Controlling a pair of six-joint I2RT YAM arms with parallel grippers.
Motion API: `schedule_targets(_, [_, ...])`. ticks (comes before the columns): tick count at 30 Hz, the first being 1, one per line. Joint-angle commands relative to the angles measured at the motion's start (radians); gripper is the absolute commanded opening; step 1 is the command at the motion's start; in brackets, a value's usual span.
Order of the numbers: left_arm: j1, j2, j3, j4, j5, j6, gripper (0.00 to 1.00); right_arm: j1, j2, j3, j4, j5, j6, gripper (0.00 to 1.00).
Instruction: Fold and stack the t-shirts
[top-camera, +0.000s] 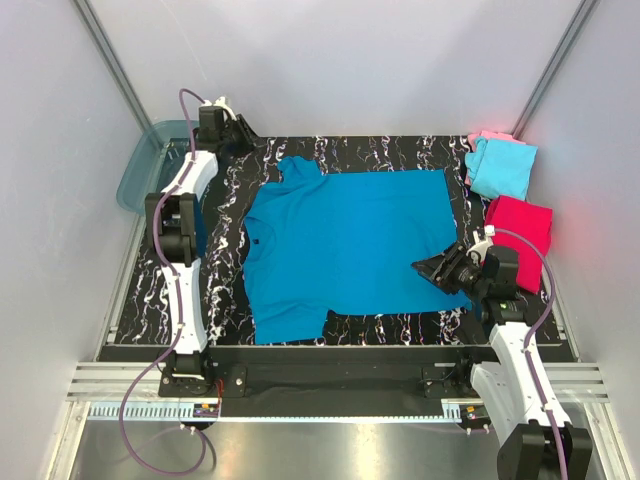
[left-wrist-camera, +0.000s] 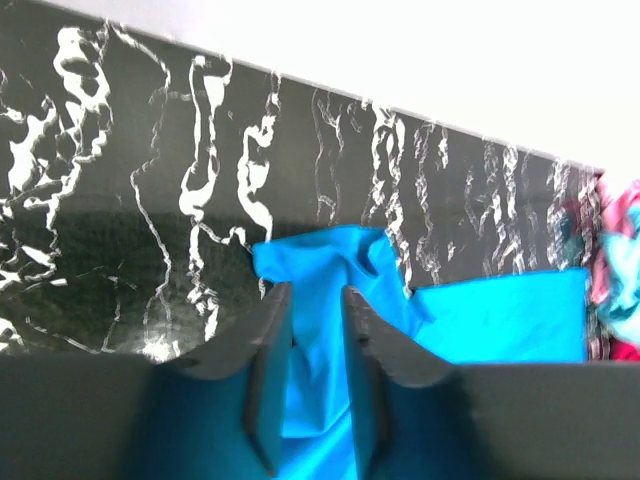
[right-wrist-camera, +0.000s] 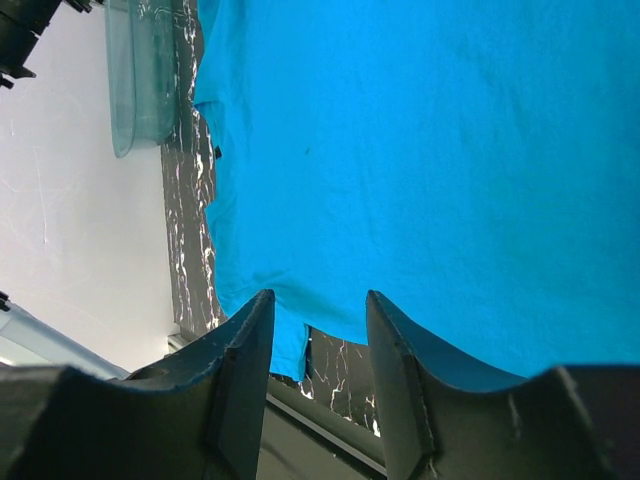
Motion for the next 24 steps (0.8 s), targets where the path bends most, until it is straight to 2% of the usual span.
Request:
schedule_targets(1, [-0.008,0.008,0.006,-0.023,0.038,0.005,0.4,0.001,-0.015,0.037,0.008,-0.018,-0.013,0.48])
schedule_targets(2, [-0.01,0.015,-0.019,-0.018,0.042,0.0,0.46,0.002,-0.015,0.037,0.01,-0.019,-0.011,0.48])
schedule_targets(3, [-0.011,0.021,-0.027,-0.005,0.049,-0.004,0.56,0.002,-0.017,0.036,0.008,-0.019,-0.011,0.48])
schedule_targets(5, [-0.013,0.044,-0.037,0.001,0.077,-0.021,0.6,0.004,-0.017,0.036,0.01,-0.019,-0.014,0.48])
schedule_targets(24, [-0.025,0.184,0.01,0.101,0.135,-0.118,0.64,0.004,0.0,0.04,0.008,-0.024,-0.019,0.43])
